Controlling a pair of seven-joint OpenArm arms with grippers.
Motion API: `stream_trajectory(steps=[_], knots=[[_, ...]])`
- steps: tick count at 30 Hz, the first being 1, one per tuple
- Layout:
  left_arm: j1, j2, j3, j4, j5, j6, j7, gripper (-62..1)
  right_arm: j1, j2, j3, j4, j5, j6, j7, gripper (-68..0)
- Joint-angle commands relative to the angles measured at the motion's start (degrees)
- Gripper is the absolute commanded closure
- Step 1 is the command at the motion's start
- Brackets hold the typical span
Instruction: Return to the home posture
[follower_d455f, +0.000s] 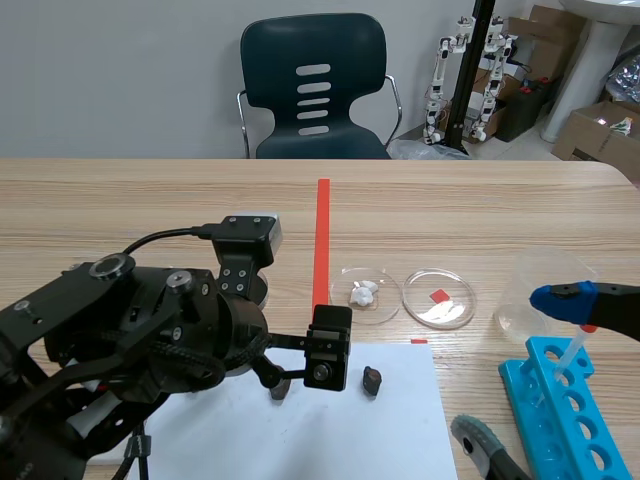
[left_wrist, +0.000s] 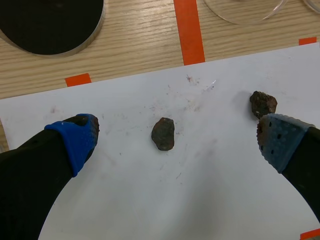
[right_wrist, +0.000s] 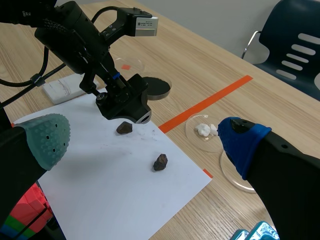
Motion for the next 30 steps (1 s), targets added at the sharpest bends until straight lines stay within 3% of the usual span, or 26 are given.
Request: stream_trajectory(steps=[1, 16, 20, 25, 30], knots=[[-0.15, 0.26, -0.09, 0.42, 0.09, 0.26, -0.33, -62.3, 0.2, 0.28, 0.39, 0.44, 0.83, 0.07, 0.83, -62.1], [0.24, 0.15, -0.09, 0.42, 0.11, -0.11, -0.37, -62.3, 0.2, 0.28, 0.39, 0.44, 0.83, 0.07, 0.81, -62.1], [1.79, -1.44, -0.11, 1.33, 0.09, -0.66, -4.87, -62.3, 0.2, 0.28, 0.39, 0.44, 0.83, 0.07, 0.81, -62.1], [4.81, -4.04, -0.94, 4.48, -1.01, -5.27, -12.87, -62.3, 0.2, 0.28, 0.39, 0.44, 0.83, 0.07, 0.81, -62.1], [8.35, -5.62, -5.55, 7.04, -2.71, -16.74, -19.71, -62.3, 0.2, 0.28, 0.39, 0.44, 0.83, 0.07, 0.81, -62.1]])
